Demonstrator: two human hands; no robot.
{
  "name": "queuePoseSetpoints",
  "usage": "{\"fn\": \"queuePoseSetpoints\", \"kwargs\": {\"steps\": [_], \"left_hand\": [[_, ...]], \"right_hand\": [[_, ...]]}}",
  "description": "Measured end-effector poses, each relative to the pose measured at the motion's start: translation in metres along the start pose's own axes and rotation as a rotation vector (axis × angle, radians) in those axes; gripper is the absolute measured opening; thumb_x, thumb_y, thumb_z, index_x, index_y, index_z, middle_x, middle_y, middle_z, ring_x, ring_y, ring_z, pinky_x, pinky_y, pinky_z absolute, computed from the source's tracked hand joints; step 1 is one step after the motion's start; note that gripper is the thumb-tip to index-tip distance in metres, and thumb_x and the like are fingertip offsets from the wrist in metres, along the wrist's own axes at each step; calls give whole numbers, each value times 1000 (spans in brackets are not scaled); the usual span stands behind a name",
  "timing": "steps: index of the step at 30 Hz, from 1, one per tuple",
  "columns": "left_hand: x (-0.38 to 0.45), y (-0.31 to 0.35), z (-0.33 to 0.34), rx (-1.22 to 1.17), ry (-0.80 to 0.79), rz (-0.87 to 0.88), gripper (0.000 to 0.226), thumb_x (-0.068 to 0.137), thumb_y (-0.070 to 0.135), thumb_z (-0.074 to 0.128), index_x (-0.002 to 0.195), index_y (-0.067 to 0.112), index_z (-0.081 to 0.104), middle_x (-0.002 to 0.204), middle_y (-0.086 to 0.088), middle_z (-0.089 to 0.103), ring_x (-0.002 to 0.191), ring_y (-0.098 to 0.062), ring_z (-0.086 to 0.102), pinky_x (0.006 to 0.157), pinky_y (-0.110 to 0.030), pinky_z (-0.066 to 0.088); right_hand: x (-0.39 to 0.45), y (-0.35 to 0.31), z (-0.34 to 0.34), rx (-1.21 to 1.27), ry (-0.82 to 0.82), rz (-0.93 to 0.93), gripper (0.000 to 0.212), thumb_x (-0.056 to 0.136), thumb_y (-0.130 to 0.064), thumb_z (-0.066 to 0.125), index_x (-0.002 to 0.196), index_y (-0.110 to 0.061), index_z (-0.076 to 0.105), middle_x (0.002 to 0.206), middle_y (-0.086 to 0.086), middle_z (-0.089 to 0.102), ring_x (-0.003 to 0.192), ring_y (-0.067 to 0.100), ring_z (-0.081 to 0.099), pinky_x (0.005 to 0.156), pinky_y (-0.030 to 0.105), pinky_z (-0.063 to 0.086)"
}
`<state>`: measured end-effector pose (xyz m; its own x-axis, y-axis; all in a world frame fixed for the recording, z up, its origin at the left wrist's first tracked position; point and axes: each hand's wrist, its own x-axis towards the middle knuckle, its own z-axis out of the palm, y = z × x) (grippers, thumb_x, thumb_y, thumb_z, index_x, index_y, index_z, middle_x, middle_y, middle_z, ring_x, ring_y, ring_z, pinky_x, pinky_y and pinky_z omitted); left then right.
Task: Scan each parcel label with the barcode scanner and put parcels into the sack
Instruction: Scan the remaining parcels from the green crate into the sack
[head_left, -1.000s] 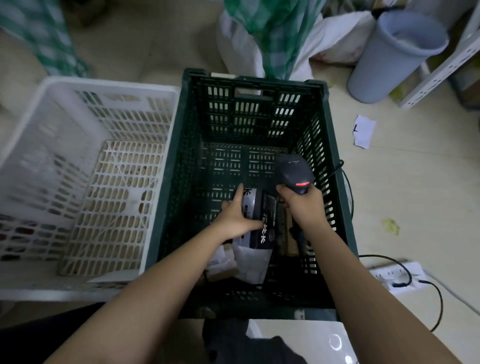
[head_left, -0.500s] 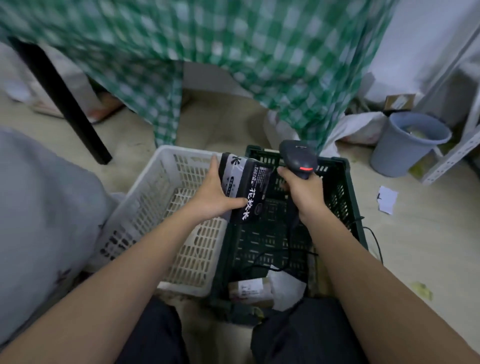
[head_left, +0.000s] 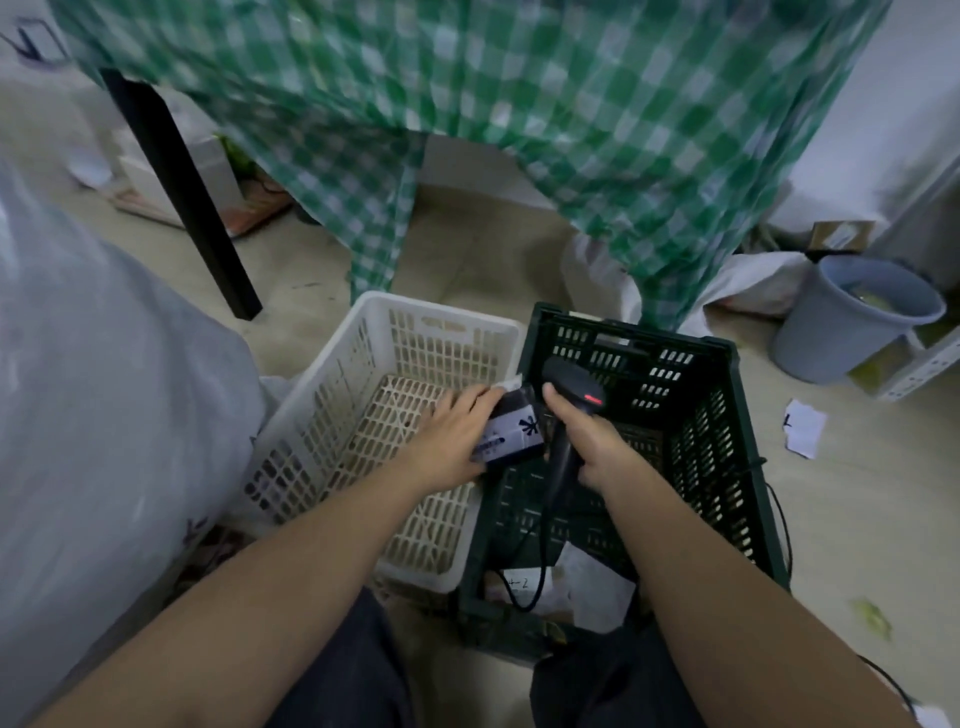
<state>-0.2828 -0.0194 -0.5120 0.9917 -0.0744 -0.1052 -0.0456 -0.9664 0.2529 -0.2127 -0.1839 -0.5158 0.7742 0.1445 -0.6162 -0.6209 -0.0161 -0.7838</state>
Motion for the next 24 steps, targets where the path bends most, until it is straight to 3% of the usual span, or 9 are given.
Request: {"fn": "queuePoseSetpoints", "kwargs": {"steps": [2, 5, 7, 10, 13, 16, 19, 22, 24], "left_hand": [[3, -4, 7, -114, -52, 43, 77, 87, 27, 66, 148, 30, 19, 149, 2, 24, 131, -27, 27, 104, -49, 32], [6, -14, 15, -302, -59, 84, 64, 90, 25, 65, 145, 33, 35, 146, 6, 32, 130, -23, 29, 109, -44, 28], [9, -17, 20, -392, -89, 131, 55, 89, 20, 66, 141, 27, 47, 145, 4, 39, 134, -23, 32, 114, -42, 24], [11, -14, 24, -507, -91, 124, 41, 89, 10, 66, 129, 19, 61, 144, 1, 47, 136, -18, 37, 116, -35, 26], [11, -12, 18, -682, 2, -11, 36, 85, 6, 70, 120, 14, 66, 130, -3, 58, 126, -20, 50, 107, -32, 39], [10, -15, 11, -475, 130, -234, 67, 78, 26, 79, 137, 21, 48, 136, -4, 42, 131, -25, 35, 107, -34, 32], [3, -14, 5, -531, 23, -547, 103, 73, 47, 79, 148, 13, 18, 150, -12, 20, 140, -32, 20, 110, -42, 27], [-2, -18, 7, -799, -136, -629, 105, 80, 48, 71, 150, 6, 3, 157, -11, 20, 140, -32, 30, 106, -41, 33], [-5, -20, 6, -915, -186, -597, 101, 85, 42, 68, 152, 11, -1, 155, -7, 28, 136, -29, 37, 100, -40, 38]], "right_hand": [[17, 13, -8, -90, 33, 27, 94, 43, -63, 88, 119, -13, 65, 113, 10, 71, 103, 31, 66, 90, 42, 52], [29, 22, -17, -133, 65, 26, 121, 12, -73, 85, 116, -15, 66, 114, 8, 70, 107, 33, 64, 100, 52, 47], [27, 14, -21, -125, 68, -36, 102, 26, -66, 90, 112, -15, 69, 109, 7, 72, 101, 31, 67, 98, 50, 50], [-1, 0, -17, -220, 0, -94, 50, 66, -34, 88, 107, -12, 71, 104, 6, 73, 94, 23, 69, 90, 38, 55], [-4, 4, -16, -315, -31, -134, 31, 75, -5, 81, 102, -9, 67, 96, 6, 69, 80, 14, 64, 70, 24, 51], [-4, 6, -14, -315, -25, -144, 36, 76, 2, 78, 109, -2, 65, 100, 11, 67, 80, 16, 63, 69, 22, 49], [-3, 4, -13, -301, -19, -129, 36, 76, 2, 78, 109, -3, 64, 100, 10, 66, 85, 19, 62, 73, 25, 48], [-1, 4, -15, -291, -23, -121, 33, 75, 2, 79, 103, -7, 64, 96, 8, 66, 82, 18, 63, 70, 26, 49], [2, 5, -16, -281, -9, -133, 34, 73, 1, 80, 103, -8, 65, 94, 7, 67, 84, 20, 64, 77, 29, 49]]}}
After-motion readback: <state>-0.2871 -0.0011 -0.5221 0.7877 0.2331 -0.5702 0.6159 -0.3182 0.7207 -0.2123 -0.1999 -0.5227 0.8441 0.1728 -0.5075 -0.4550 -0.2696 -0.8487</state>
